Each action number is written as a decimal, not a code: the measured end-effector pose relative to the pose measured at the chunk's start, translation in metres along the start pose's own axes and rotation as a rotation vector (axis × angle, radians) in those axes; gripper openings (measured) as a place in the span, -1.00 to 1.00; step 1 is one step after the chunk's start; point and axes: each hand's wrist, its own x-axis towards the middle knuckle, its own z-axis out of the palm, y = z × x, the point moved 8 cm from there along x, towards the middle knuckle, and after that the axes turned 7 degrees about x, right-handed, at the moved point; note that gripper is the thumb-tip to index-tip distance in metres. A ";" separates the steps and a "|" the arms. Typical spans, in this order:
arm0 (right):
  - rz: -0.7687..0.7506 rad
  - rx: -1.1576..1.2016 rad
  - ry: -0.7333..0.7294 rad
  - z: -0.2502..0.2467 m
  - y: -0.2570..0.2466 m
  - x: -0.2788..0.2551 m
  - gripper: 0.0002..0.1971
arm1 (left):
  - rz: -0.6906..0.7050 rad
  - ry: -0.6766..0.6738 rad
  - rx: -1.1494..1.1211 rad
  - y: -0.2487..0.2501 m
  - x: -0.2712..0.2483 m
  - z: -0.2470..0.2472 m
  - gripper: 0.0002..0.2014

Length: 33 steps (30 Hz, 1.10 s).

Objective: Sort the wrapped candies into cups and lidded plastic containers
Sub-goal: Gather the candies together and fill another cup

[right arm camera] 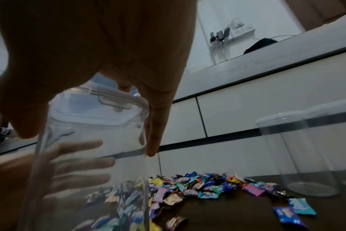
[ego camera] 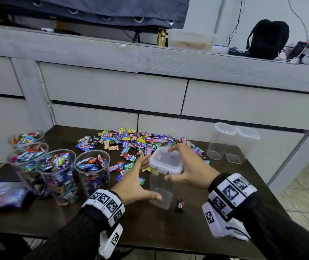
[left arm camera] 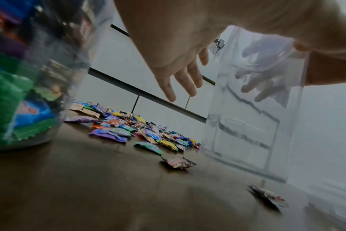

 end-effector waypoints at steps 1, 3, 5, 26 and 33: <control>-0.006 0.008 -0.017 0.008 -0.003 0.000 -0.33 | 0.016 0.005 -0.018 0.001 -0.003 -0.001 0.30; -0.007 0.033 -0.039 0.021 -0.007 -0.001 -0.33 | 0.037 0.019 -0.047 0.000 -0.008 -0.001 0.25; -0.006 0.056 -0.062 0.030 -0.009 -0.002 -0.30 | 0.044 0.044 -0.076 -0.004 -0.011 -0.002 0.21; 0.389 -0.095 -0.240 0.054 0.011 0.041 -0.56 | 0.016 0.006 -0.302 -0.015 -0.008 0.037 0.05; 0.354 -0.170 -0.263 0.056 0.009 0.044 -0.75 | 0.028 0.006 -0.308 -0.014 -0.009 0.037 0.04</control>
